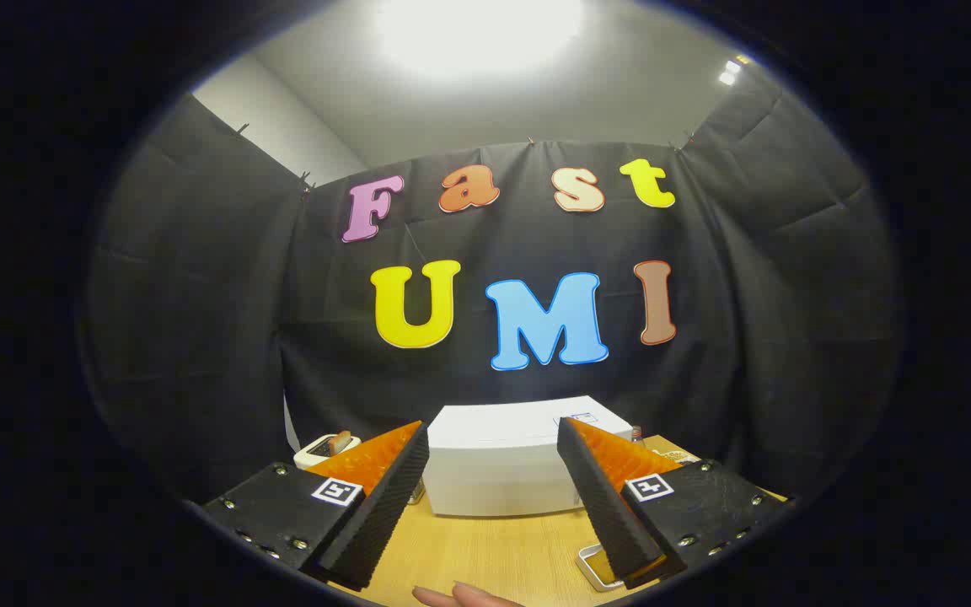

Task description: Open the microwave, put the food inside, and close the microwave door.

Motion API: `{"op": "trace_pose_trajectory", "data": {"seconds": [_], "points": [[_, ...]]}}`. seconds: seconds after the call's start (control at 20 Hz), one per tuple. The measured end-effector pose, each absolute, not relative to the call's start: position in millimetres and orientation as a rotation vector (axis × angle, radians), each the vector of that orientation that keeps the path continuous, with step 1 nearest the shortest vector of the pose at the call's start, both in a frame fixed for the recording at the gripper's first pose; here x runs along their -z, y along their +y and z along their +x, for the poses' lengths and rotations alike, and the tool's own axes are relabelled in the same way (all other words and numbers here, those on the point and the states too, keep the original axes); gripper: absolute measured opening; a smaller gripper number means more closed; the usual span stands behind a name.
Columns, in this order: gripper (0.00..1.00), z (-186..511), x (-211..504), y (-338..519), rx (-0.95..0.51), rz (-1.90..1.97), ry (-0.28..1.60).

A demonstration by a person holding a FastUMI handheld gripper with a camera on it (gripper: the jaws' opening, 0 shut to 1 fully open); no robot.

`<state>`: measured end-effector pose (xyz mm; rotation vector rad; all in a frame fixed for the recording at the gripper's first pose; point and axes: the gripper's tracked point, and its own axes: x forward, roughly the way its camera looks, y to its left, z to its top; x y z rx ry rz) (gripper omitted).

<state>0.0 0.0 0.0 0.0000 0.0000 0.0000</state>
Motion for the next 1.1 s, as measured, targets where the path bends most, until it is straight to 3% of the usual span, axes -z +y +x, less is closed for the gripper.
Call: {"op": "trace_pose_trajectory", "data": {"seconds": [0.4, 1.1], "points": [[0.98, 10, 10, 18, -0.035, -0.051, 0.022], [0.98, 16, 13, -10, 0.066, -0.063, 0.042]]}}
